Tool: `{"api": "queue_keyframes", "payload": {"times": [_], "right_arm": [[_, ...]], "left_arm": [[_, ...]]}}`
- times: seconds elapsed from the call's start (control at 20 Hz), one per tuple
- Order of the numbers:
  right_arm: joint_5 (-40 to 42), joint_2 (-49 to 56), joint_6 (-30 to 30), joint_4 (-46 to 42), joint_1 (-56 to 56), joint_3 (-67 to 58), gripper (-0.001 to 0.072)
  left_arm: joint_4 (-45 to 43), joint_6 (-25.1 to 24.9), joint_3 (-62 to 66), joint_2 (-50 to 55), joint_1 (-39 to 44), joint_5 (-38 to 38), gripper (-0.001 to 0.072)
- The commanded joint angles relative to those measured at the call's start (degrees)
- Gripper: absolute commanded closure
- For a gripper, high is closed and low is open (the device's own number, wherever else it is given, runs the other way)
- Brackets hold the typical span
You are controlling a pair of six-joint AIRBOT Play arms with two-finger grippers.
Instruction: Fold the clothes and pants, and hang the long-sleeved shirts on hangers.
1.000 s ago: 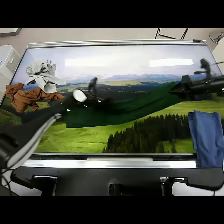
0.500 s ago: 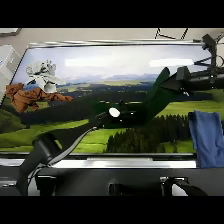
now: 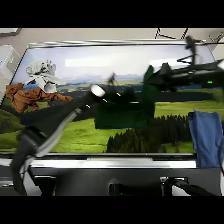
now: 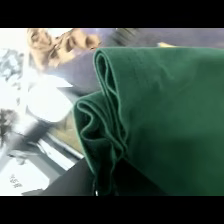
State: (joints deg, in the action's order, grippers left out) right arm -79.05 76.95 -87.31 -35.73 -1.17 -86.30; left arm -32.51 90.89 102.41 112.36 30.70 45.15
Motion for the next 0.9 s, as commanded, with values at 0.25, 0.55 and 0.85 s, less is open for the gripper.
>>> {"api": "queue_keyframes", "payload": {"times": [0.25,0.55,0.85], "right_arm": [[11.78,23.67,0.85,9.33,21.4,-0.02,0.0661],[11.78,32.06,4.11,16.35,24.52,-0.04,0.0059],[0.94,23.08,1.44,-7.63,-0.44,-0.02,0.0033]], "left_arm": [[-32.94,2.32,0.28,-29.22,-24.9,24.63,0.0687],[-33.77,2.12,0.26,-36.48,-24.52,28.13,0.0687],[-35.98,0.59,0.26,-36.57,-24.63,30.91,0.0686]]}}
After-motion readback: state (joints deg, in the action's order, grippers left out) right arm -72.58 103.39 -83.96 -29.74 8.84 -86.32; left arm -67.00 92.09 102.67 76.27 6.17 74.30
